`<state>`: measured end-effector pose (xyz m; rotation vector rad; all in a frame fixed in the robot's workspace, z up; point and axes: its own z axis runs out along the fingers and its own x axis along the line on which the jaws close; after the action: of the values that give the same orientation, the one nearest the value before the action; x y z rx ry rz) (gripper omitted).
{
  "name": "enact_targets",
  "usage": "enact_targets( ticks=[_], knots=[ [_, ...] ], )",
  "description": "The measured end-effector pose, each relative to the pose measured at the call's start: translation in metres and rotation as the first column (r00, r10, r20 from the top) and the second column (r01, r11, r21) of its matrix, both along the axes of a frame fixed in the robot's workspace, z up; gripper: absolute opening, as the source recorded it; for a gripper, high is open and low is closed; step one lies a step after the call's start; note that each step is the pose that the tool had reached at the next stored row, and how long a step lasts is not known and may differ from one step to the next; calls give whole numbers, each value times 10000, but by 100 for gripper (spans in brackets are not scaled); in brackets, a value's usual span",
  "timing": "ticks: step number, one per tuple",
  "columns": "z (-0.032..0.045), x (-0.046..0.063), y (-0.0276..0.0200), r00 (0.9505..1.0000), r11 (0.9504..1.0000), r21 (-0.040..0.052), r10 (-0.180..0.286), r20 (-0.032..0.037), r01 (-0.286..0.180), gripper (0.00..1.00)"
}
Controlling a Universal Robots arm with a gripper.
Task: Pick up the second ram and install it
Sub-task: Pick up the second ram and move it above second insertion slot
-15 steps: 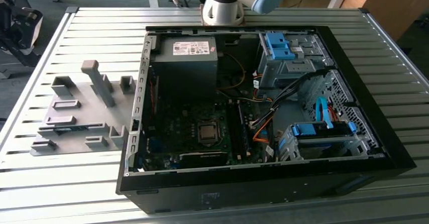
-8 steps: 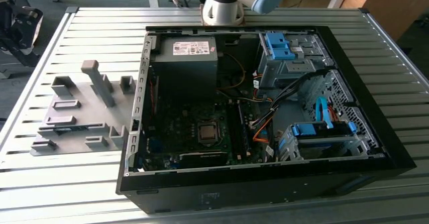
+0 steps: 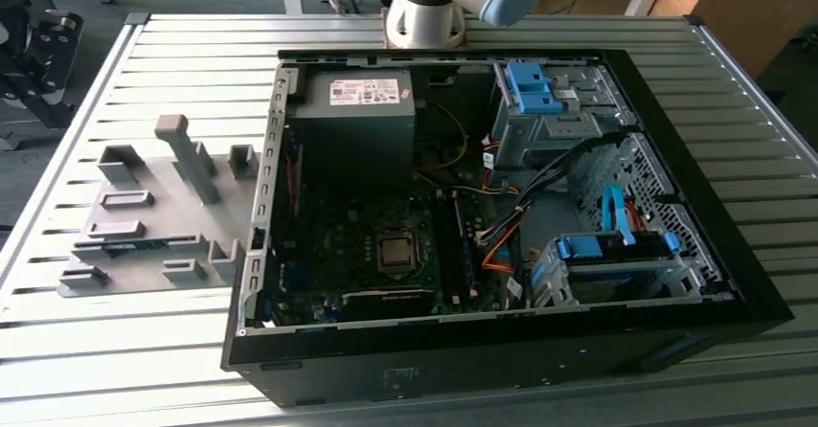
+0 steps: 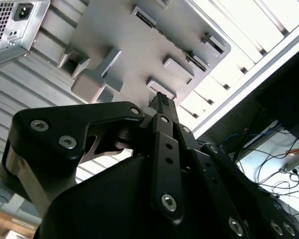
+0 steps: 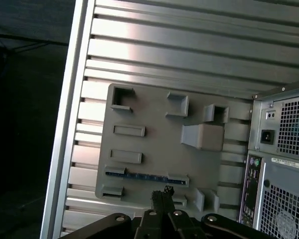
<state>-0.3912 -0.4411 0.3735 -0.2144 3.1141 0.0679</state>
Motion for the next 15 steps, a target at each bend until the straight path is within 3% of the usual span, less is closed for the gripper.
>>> enact_targets(
  ticks=[3, 8, 15],
  knots=[
    [-6, 0, 0, 9985, 9985, 0, 550, 0, -550, 11],
    [-13, -1, 0, 9907, 9907, -3, 1358, -1, -1358, 11],
    [-14, -1, 0, 9903, 9903, -2, 1387, 1, -1387, 11]
  ],
)
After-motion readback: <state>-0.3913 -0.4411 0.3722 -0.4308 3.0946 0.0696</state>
